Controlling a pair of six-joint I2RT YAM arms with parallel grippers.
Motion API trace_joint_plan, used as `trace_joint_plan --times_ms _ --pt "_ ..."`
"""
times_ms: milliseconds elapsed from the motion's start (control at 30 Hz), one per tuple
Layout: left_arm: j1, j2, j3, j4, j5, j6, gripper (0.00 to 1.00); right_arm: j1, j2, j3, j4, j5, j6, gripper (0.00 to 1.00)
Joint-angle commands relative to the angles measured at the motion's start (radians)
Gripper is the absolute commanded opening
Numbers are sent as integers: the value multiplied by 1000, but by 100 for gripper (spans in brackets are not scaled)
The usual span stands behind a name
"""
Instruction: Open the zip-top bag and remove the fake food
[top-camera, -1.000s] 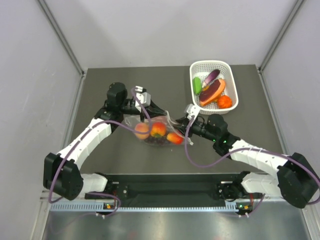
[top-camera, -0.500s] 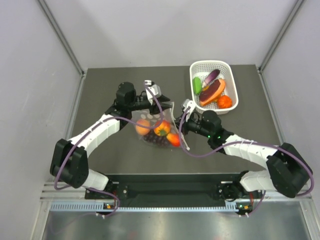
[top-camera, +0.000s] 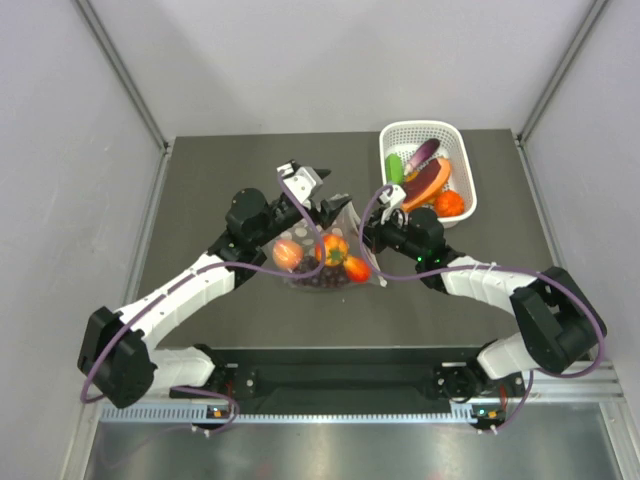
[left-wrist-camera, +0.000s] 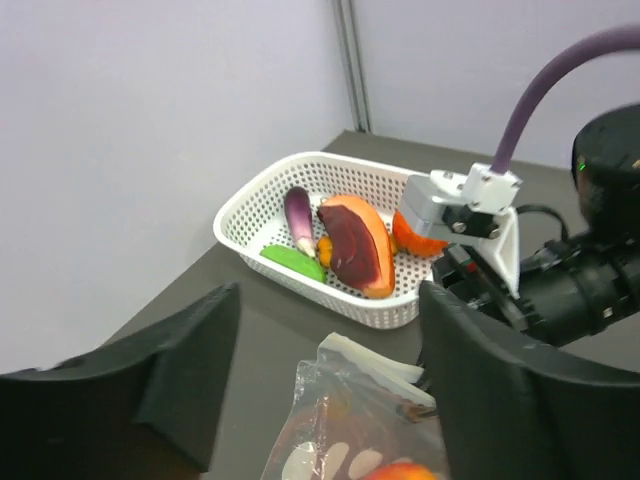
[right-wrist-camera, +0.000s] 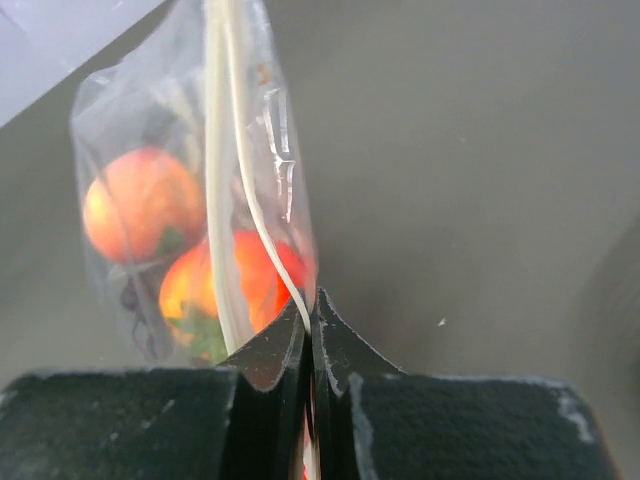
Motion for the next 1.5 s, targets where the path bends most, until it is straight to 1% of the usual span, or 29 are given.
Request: trace_joint_plan --times_ms 0,33,67,133,200,300,333,367,400,500,633,767,900,1000,1100,1200,1233,1267,1300,1333,1367,1467 --pt "-34 -39 2 2 -169 -65 80 -40 23 48 118 -31 65 0" --pt "-39 -39 -1 -9 -193 -94 87 -60 34 48 129 -42 85 0" --pt "-42 -38 -14 -30 -213 -104 88 -68 39 49 152 -49 95 0" --pt "-57 -32 -44 -40 -311 -136 88 -79 48 51 169 -60 119 0" --pt "-79 -25 -105 -31 -409 -154 88 -80 51 54 187 -71 130 0" --pt "-118 -10 -165 -14 -449 -168 88 -80 50 55 200 -71 156 0" --pt "-132 1 -172 -14 -457 -208 88 -79 48 57 200 -69 159 0" --pt "-146 5 -189 -11 -462 -216 88 -79 48 57 198 -68 162 0" --pt "-181 11 -199 11 -462 -222 88 -80 46 55 198 -63 167 0" --pt "-241 37 -234 48 -506 -246 88 -82 39 51 187 -40 168 0" --pt "-272 80 -268 141 -549 -286 88 -82 33 42 183 -36 167 0" --pt "-292 125 -252 155 -587 -308 89 -80 27 29 187 -28 164 0" --pt "-300 220 -203 161 -640 -311 89 -82 13 11 204 -43 165 0" --pt "-300 263 -186 207 -658 -318 89 -82 4 -1 210 -46 164 0" --pt "-300 292 -156 200 -724 -314 86 -83 -3 -9 206 -57 159 0" --pt "-300 300 -148 189 -776 -297 58 -80 -6 -12 195 -72 151 0" --pt "-300 298 -148 184 -784 -292 44 -82 -9 -14 192 -77 151 0" --pt "-300 292 -148 178 -794 -285 20 -82 -16 -17 192 -77 151 0" --pt "-300 288 -148 161 -819 -274 9 -82 -21 -21 190 -79 148 0" --pt "-300 280 -148 146 -830 -271 4 -82 -23 -23 186 -79 150 0" --pt "-298 266 -146 131 -831 -266 2 -82 -32 -24 178 -80 147 0" --pt "-300 228 -128 51 -833 -228 1 -82 -50 -32 166 -68 142 0"
